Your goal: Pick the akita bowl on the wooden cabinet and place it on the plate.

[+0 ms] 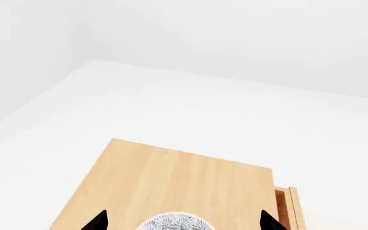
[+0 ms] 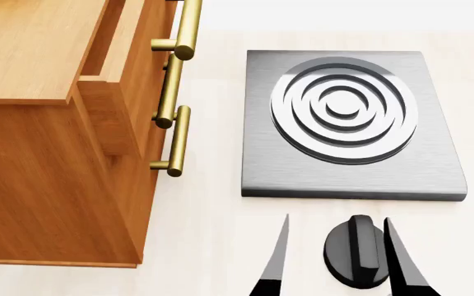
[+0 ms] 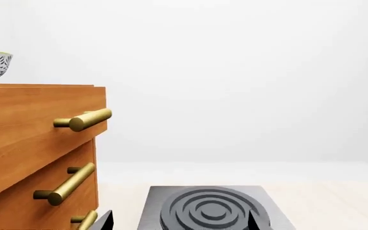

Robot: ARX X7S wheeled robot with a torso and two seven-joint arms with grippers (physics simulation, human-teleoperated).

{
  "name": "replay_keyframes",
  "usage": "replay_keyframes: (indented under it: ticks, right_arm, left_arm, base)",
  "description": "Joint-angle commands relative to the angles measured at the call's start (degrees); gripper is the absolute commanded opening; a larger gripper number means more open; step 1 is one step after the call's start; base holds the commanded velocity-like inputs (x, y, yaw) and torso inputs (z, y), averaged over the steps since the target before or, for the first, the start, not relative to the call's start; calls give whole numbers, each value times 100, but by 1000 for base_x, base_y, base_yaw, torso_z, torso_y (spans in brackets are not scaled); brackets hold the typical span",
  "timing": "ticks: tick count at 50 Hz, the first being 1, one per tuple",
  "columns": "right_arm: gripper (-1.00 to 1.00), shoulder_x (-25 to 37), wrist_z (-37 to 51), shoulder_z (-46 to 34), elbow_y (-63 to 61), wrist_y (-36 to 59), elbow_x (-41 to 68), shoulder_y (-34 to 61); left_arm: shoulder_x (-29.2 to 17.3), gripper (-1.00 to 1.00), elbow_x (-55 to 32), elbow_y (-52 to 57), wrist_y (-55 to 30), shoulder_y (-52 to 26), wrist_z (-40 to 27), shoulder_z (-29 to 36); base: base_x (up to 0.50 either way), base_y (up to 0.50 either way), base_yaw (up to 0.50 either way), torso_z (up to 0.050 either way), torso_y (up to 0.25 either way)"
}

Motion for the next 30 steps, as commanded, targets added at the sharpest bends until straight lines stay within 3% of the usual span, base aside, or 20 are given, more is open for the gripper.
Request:
replay_keyframes:
  ticks: [1, 7, 11, 30]
  right_arm:
    - [100, 1, 1, -26, 46, -32, 21, 11]
    - [100, -5, -3, -47, 89, -50, 29, 28]
    - [100, 2, 7, -48, 84, -54, 29, 24]
    - [100, 25, 28, -85, 107, -66, 28, 34]
  left_arm:
    - [-14, 100, 506, -59, -272, -226, 116, 118]
    - [-24, 100, 509, -59, -603, -363, 217, 623]
    - [74, 100, 510, -59, -862, -413, 835, 1189]
    - [-15, 100, 375, -59, -1427, -492, 944, 1365]
  base:
    - [0, 0, 0, 0, 0]
    - [0, 0, 0, 0, 0]
    - [0, 0, 0, 0, 0]
    - [0, 0, 0, 0, 0]
